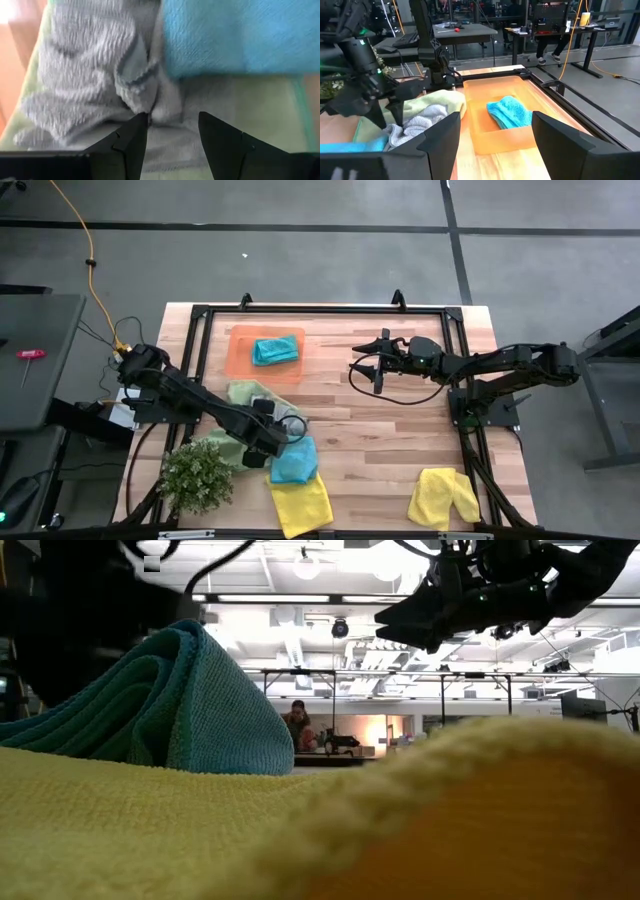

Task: Fold microfiber towels
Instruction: Fold the gray microfiber cloth

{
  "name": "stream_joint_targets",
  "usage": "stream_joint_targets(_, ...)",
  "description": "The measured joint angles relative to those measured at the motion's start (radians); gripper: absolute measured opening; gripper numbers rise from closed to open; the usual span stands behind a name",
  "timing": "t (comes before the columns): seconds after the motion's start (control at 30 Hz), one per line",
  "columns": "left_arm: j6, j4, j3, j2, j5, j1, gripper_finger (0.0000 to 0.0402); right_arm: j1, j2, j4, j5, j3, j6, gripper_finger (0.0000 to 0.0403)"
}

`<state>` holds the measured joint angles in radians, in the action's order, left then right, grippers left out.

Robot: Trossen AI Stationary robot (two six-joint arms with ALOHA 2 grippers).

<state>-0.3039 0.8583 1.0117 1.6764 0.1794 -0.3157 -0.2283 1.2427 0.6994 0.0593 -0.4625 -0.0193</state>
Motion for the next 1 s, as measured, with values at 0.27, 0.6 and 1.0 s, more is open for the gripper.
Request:
stream_joint_targets(0.27,0.000,-0.044,0.002,-0.005,0.019,0.000,0.0163,0.000,0.000,0.000,0.000,0.000,-0.003,0.0236)
stream_joint_targets(0.6,0.043,-0.005,0.050,-0.005,0.073,0.000,0.0054,0.000,0.000,0.000,0.000,0.000,0.000,0.0236)
stream_joint_targets(1.0,0.198,0.379,0.494,-0.007,0.358,0.045,0.0002,0.000,-0.027,-0.027,0.004,0.000,0.001,0.0236)
